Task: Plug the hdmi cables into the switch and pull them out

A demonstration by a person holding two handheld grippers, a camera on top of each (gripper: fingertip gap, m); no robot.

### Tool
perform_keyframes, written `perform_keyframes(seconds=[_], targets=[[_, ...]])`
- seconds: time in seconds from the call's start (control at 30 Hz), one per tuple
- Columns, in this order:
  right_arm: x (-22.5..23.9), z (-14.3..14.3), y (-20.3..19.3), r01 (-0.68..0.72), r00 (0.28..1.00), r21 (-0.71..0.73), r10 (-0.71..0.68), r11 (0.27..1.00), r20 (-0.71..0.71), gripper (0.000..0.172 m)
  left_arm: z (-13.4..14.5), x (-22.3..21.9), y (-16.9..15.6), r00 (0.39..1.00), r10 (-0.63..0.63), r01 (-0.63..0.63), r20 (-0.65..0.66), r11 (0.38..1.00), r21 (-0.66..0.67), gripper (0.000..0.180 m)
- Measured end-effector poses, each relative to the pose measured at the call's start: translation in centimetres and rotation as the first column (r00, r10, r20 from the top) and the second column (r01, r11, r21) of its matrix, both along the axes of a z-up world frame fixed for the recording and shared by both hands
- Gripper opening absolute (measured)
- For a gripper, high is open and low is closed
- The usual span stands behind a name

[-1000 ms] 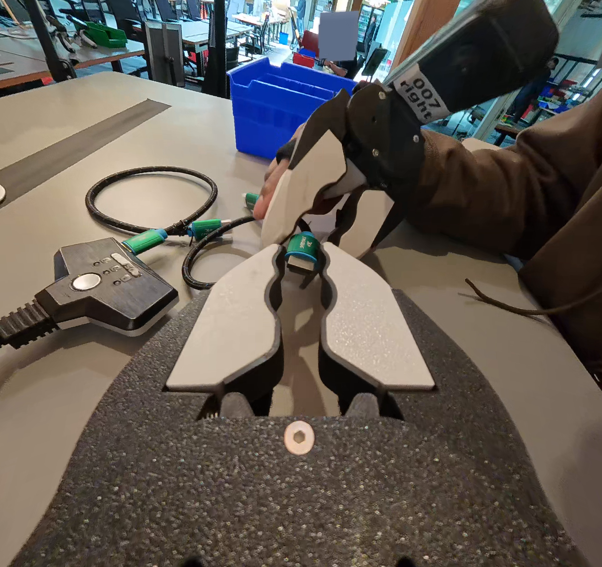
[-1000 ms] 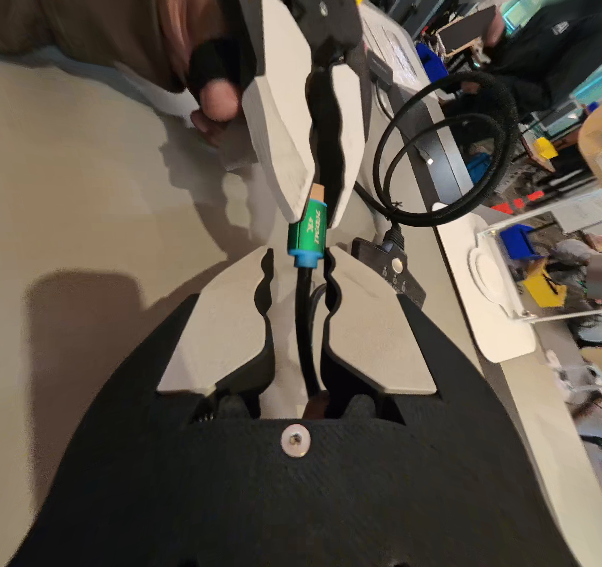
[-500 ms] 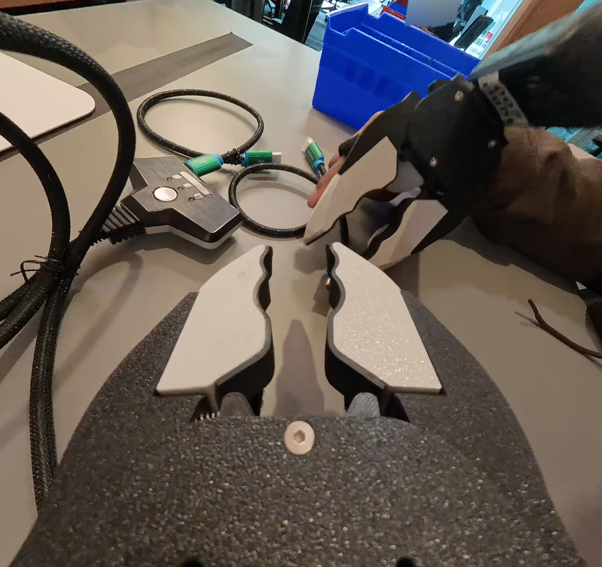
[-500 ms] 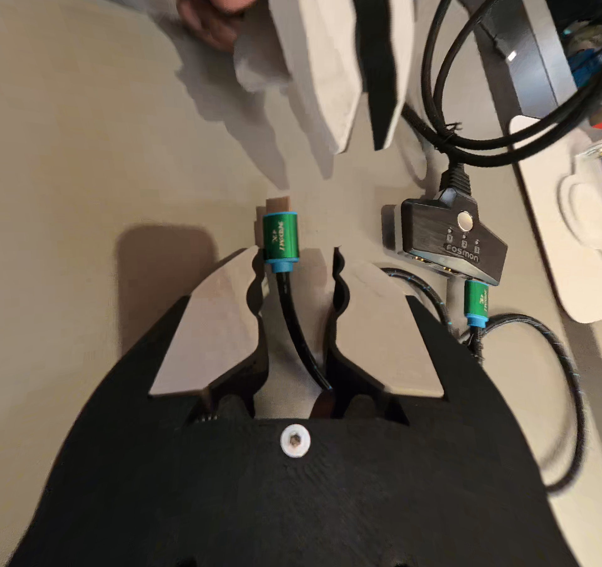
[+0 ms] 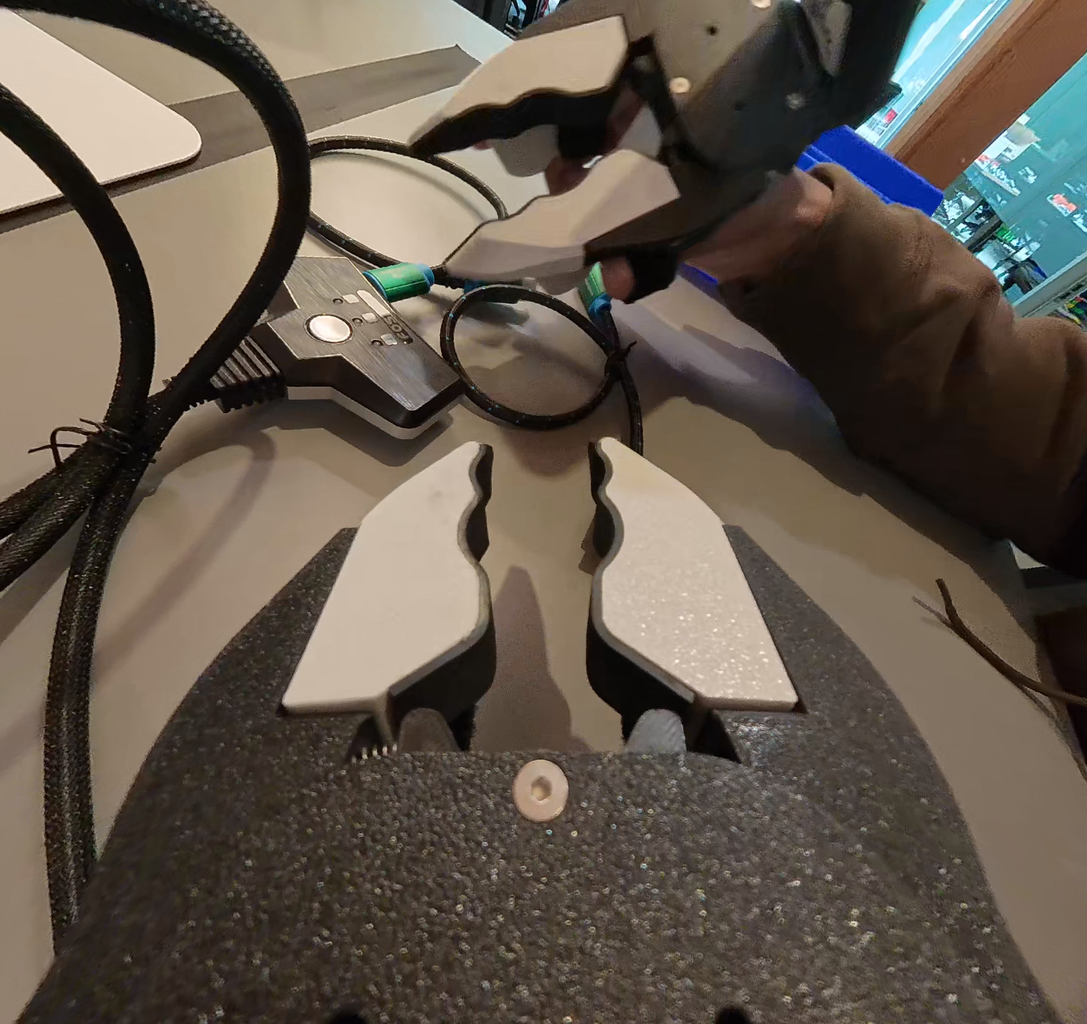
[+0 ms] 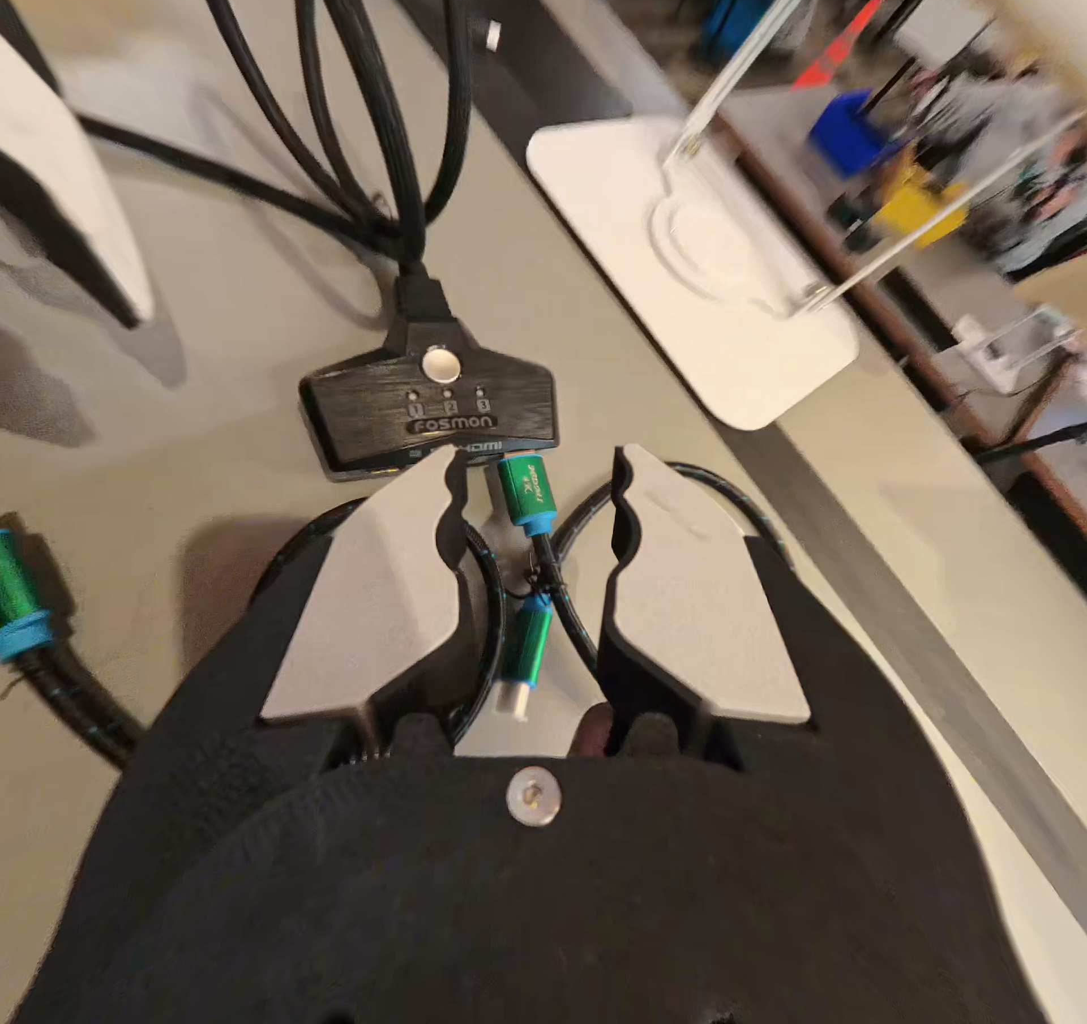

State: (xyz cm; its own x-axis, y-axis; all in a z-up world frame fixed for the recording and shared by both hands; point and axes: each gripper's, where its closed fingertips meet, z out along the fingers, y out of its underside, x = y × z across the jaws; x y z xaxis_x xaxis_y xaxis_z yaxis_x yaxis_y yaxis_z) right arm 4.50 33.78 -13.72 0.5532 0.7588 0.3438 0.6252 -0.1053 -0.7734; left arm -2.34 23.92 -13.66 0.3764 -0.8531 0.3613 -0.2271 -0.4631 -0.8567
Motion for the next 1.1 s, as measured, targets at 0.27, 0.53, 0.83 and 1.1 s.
perform_keyframes(seconds=[0.27,0.53,0.83,1.1], targets=[[-0.6,-5.4,1.1,0.04,0.987,-0.245,0.0,0.969,0.162,0.023,0.3,-0.3,0.4,0.999,0.005,-0.003,0.054,0.999,-0.041,0.032],[-1.6,-3.5,2.1,0.0,0.993,-0.045,0.006,0.999,0.122,0.02,0.7,-1.2,2.2,0.986,0.114,-0.102,0.12,0.99,-0.101,0.032],[-4.0,0.1,0.7,-0.131,0.991,0.13,0.131,0.983,0.008,0.019,2.1,-3.3,4.9,0.89,0.324,-0.237,0.32,0.93,-0.282,0.048],[-4.5,0.9,0.6,-0.118,0.992,0.176,0.122,0.977,-0.011,0.019,2.7,-3.5,5.3,0.839,0.373,-0.236,0.397,0.906,-0.351,0.054]])
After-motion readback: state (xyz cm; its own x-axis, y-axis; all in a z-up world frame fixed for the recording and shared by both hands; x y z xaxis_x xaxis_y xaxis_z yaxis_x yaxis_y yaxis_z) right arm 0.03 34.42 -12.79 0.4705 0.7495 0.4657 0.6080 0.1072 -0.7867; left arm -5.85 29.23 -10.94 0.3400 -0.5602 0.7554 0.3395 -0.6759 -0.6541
